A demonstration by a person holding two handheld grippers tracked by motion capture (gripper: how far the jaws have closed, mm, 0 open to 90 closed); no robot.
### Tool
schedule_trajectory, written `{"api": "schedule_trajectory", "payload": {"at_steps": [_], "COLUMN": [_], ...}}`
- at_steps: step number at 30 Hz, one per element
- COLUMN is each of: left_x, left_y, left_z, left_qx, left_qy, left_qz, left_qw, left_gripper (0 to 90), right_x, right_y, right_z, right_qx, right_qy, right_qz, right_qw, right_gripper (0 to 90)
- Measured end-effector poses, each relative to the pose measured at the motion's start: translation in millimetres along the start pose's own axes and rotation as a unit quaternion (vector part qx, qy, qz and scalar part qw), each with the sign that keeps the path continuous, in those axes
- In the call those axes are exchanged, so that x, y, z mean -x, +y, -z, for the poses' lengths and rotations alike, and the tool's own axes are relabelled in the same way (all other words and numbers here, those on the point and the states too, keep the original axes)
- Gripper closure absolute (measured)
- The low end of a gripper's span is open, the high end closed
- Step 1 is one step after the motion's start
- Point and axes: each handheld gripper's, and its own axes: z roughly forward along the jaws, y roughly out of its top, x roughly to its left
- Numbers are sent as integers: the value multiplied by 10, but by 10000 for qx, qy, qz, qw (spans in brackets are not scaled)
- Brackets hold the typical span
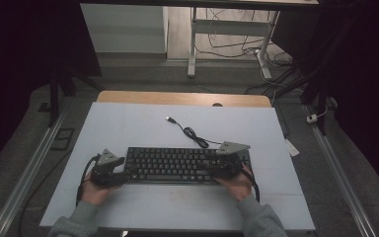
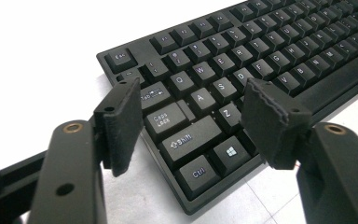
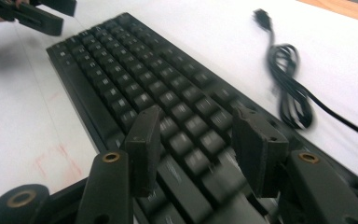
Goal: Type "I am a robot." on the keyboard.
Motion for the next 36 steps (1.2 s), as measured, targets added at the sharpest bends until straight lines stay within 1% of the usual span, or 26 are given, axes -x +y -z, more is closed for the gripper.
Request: {"api": "schedule_trajectory", "payload": {"at_steps": [3, 5, 10, 17, 18, 19, 20, 21, 22, 24, 25, 27, 28, 32, 33, 34, 35, 36], "left_x": [-2, 2, 1, -8, -6, -3, 6, 13, 19, 27, 43, 53, 70, 107, 107, 116, 116, 123], "left_y": [1, 5, 13, 22, 26, 32, 46, 54, 62, 72, 96, 109, 140, 222, 222, 277, 277, 336], "left_z": [5, 5, 10, 25, 29, 34, 45, 51, 55, 60, 67, 68, 69, 68, 68, 65, 65, 57], "left_qx": [-15, -19, -16, -18, -26, -25, -20, -12, -2, 5, 2, 2, -6, -27, -27, -32, -32, -39], "left_qy": [-43, -70, -128, -241, -260, -266, -290, -311, -339, -354, -385, -402, -454, -551, -551, -597, -597, -637], "left_qz": [-8, -18, -31, -79, -107, -138, -198, -218, -255, -277, -334, -359, -426, -554, -554, -590, -590, -616], "left_qw": [10000, 10000, 9999, 9997, 9996, 9995, 9994, 9993, 9991, 9990, 9987, 9985, 9981, 9969, 9969, 9965, 9965, 9961], "left_gripper": [355, 348, 340, 327, 327, 328, 330, 333, 344, 350, 351, 356, 361, 377, 383, 387, 391, 397], "right_x": [46, 77, 126, 131, 127, 125, 123, 120, 121, 122, 123, 125, 125, 126, 126, 125, 124, 122], "right_y": [-97, -146, -233, -249, -247, -247, -246, -244, -244, -244, -244, -245, -245, -247, -247, -247, -248, -248], "right_z": [140, 227, 347, 335, 334, 328, 326, 326, 324, 324, 325, 326, 327, 329, 329, 329, 328, 327], "right_qx": [70, 70, 106, 114, 84, 99, 96, 91, 102, 110, 113, 111, 119, 162, 162, 165, 163, 152], "right_qy": [-83, -142, -219, -259, -289, -251, -253, -283, -259, -265, -265, -263, -265, -264, -267, -269, -266, -271], "right_qz": [-93, -114, -148, -102, -79, -86, -80, -72, -72, -66, -68, -67, -74, -91, -91, -94, -95, -98], "right_qw": [9999, 9998, 9996, 9995, 9995, 9996, 9996, 9995, 9996, 9996, 9996, 9996, 9996, 9995, 9995, 9995, 9995, 9995], "right_gripper": [521, 521, 520, 521, 521, 521, 521, 521, 521, 521, 521, 521, 521, 519, 518, 517, 517, 517]}}
